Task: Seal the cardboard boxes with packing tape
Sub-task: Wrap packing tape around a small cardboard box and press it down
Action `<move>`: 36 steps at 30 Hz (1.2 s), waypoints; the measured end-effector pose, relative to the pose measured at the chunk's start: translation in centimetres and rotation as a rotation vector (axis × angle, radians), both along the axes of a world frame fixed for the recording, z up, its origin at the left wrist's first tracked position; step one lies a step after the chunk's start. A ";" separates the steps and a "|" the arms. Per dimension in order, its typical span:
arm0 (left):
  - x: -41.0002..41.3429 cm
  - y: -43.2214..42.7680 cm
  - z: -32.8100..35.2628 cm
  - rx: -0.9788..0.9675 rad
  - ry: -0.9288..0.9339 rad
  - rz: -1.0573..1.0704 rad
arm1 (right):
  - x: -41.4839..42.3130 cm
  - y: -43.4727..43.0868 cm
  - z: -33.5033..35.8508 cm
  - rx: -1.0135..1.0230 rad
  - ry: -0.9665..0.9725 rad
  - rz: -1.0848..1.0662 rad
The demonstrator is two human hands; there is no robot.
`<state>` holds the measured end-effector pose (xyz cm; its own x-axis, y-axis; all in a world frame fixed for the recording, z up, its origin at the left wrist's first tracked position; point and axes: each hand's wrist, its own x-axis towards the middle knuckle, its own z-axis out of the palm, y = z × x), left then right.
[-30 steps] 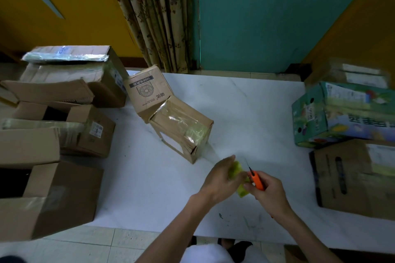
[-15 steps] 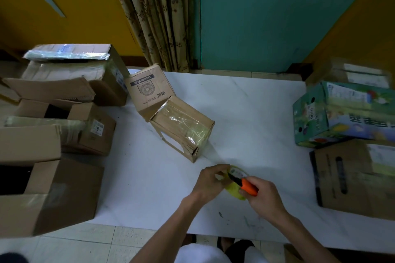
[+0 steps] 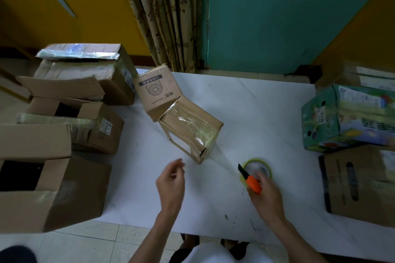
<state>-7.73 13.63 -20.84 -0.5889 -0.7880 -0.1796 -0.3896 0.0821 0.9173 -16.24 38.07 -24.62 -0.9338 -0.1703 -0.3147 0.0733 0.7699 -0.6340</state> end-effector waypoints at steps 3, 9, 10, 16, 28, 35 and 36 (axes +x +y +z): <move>-2.2 -2.6 4.7 -0.357 0.230 0.094 | -1.1 -0.5 1.2 -0.118 -0.020 -0.168; -9.4 -5.0 12.4 -0.673 -0.247 -0.457 | -3.6 -0.1 1.6 0.018 0.067 -0.056; -10.5 -5.0 12.8 -0.658 -0.419 -0.559 | -3.7 -0.2 1.4 0.041 0.079 -0.032; -12.6 -4.2 12.1 -0.612 -0.768 -0.789 | -3.3 -0.6 0.8 0.024 0.136 -0.039; -11.1 -6.8 12.3 -0.520 -0.638 -0.668 | -4.5 -6.4 6.8 -0.374 0.176 -0.176; -7.4 -9.7 10.8 0.374 -0.166 -0.532 | -6.1 -10.0 7.0 -0.603 -0.370 -0.228; -6.8 -9.7 9.7 0.410 -0.163 -0.519 | -6.1 -10.2 6.6 -0.624 -0.393 -0.252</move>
